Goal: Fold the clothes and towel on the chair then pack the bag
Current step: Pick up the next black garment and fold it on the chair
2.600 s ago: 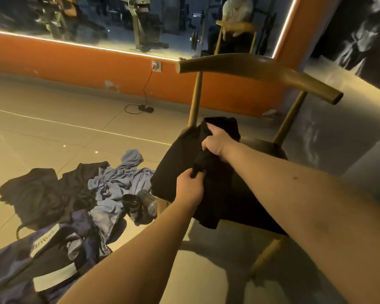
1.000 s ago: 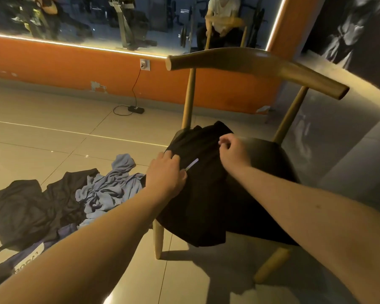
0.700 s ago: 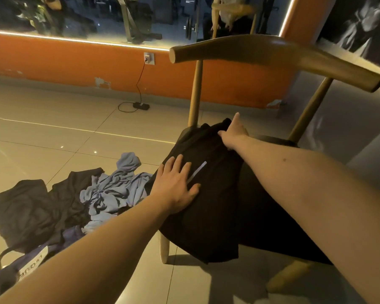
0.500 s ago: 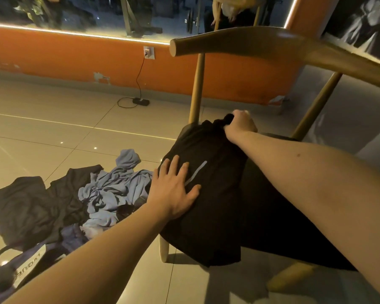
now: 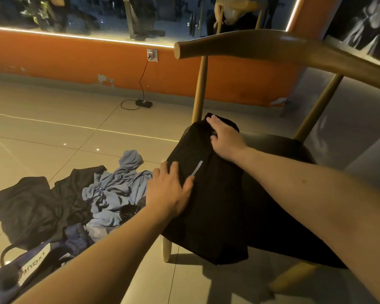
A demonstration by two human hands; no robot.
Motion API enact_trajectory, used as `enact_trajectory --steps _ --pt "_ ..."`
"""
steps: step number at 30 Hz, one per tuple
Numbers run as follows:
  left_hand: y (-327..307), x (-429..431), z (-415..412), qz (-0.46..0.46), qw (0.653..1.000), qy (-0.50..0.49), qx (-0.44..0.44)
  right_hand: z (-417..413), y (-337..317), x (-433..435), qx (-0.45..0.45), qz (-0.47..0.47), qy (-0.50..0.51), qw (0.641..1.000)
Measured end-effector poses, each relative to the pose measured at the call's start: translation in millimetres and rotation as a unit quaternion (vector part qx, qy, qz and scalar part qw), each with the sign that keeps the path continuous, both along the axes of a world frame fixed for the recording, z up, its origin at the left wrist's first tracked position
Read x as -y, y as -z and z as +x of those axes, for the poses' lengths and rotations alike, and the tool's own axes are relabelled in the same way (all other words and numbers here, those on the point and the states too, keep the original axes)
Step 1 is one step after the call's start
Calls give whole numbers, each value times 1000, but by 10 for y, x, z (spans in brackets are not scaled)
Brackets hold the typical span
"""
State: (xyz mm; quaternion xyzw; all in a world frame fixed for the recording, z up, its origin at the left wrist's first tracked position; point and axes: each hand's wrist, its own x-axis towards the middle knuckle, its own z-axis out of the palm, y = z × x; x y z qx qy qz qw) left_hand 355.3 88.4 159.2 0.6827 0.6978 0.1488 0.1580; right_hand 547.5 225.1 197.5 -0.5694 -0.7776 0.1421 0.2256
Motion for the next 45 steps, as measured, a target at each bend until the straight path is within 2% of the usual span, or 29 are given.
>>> enact_trajectory --steps 2,3,6,9,11,14,17,21,24,26,28,30,33,36,43,45 --pt "-38 -140 -90 1 997 -45 65 31 -53 197 -36 85 62 994" --pt "-55 -220 -135 -15 994 -61 85 63 -55 321 -15 92 85 992" --pt "-62 -379 -258 -90 983 -86 132 126 55 664 125 -19 101 987" --pt "-26 -386 -327 -95 978 -101 156 66 196 774 136 -139 38 980" --pt "7 -368 -363 -75 982 -108 139 16 245 733 139 -153 -12 978" --pt "46 -293 -390 -72 980 -119 146 53 232 663 118 -144 -73 980" --pt "39 -163 -373 -62 977 -124 160 137 205 679 84 -147 -69 983" --pt "34 -88 -480 -30 979 -115 167 356 148 1021 -31 -33 -52 998" --pt "11 25 -687 85 988 -52 119 719 113 1383 -2 6 -115 993" --pt "-34 154 -832 138 983 106 51 909 116 1578 26 24 -156 987" --pt "-106 321 -886 84 961 265 -15 980 118 1743 47 15 -188 981" --pt "-88 423 -836 41 933 340 -112 995 131 1879 71 -14 -221 973" --pt "59 466 -695 82 921 332 -185 972 187 1941 84 -44 -231 968" --pt "73 404 -600 112 927 315 -169 914 249 1820 71 -28 -215 974" --pt "1 315 -521 71 945 285 -145 738 477 1714 19 49 -145 988" --pt "-20 320 -445 94 949 264 -143 701 468 1774 -5 53 -126 991"
